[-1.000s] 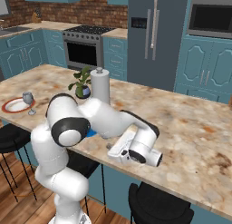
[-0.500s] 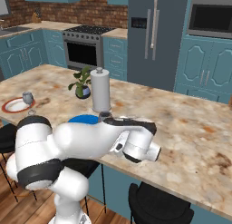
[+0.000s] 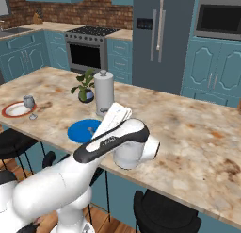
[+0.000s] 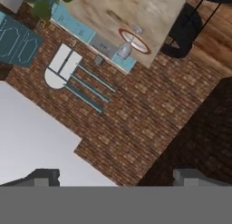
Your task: Retrieve the wine glasses from the counter and place one next to each plate.
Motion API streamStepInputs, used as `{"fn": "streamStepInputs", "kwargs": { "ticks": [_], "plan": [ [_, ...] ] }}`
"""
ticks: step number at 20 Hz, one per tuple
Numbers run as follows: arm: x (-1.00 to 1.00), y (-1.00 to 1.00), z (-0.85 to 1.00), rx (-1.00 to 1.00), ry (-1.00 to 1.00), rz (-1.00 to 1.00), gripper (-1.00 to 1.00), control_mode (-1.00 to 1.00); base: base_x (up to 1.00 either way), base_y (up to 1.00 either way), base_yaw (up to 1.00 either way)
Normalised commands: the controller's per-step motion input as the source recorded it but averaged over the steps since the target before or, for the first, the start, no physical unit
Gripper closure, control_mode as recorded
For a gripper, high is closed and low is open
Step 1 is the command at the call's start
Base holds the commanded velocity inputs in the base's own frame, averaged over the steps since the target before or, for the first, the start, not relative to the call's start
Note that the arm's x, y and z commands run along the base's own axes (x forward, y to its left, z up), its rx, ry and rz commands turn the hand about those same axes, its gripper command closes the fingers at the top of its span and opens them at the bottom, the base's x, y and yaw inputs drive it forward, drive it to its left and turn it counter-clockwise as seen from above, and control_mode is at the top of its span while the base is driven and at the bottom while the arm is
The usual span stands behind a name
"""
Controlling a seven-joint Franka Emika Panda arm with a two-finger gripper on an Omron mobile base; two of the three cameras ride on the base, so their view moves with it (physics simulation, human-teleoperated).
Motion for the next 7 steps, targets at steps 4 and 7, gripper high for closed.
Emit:
{"fn": "streamStepInputs", "kwargs": {
  "ticks": [4, 7],
  "plan": [
    [-0.73, 0.18, 1.00, 0.00, -0.25, 0.00, -1.00, -1.00, 0.00, 0.00, 0.00],
    [-0.85, 0.24, 1.00, 0.00, -0.28, 0.01, -1.00, -1.00, 0.00, 0.00, 0.00]
  ]
}}
